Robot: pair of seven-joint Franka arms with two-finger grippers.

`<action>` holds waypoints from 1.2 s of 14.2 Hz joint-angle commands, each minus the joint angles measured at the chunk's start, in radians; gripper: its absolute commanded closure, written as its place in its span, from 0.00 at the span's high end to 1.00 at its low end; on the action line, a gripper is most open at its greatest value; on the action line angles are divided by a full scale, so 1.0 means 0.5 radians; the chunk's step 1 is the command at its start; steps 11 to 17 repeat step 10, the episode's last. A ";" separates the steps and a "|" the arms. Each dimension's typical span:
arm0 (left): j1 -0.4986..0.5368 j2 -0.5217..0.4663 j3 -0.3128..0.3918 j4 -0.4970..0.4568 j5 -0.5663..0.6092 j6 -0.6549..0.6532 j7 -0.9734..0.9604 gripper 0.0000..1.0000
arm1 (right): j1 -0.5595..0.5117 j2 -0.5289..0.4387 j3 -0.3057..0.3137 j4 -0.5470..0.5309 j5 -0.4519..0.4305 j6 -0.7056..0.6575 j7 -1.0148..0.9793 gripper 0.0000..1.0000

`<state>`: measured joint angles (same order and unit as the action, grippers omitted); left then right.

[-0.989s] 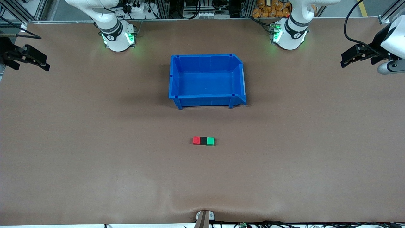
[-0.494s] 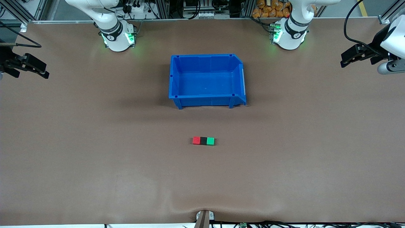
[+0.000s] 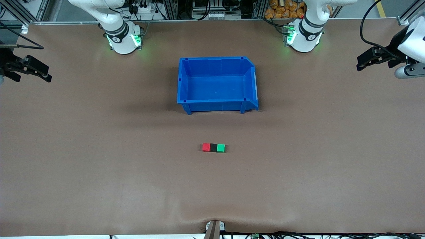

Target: Attach green and red cubes to black cube

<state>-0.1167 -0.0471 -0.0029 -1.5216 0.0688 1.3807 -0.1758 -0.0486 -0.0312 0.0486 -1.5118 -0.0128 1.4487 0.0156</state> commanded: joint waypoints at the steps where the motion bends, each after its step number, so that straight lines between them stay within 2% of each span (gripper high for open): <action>1: -0.012 0.008 -0.003 0.024 0.031 -0.031 0.017 1.00 | 0.014 -0.070 -0.014 -0.072 0.023 0.020 -0.028 1.00; 17: -0.012 0.011 0.000 0.024 0.022 -0.031 0.020 1.00 | 0.091 -0.051 -0.045 -0.060 0.020 0.017 -0.025 1.00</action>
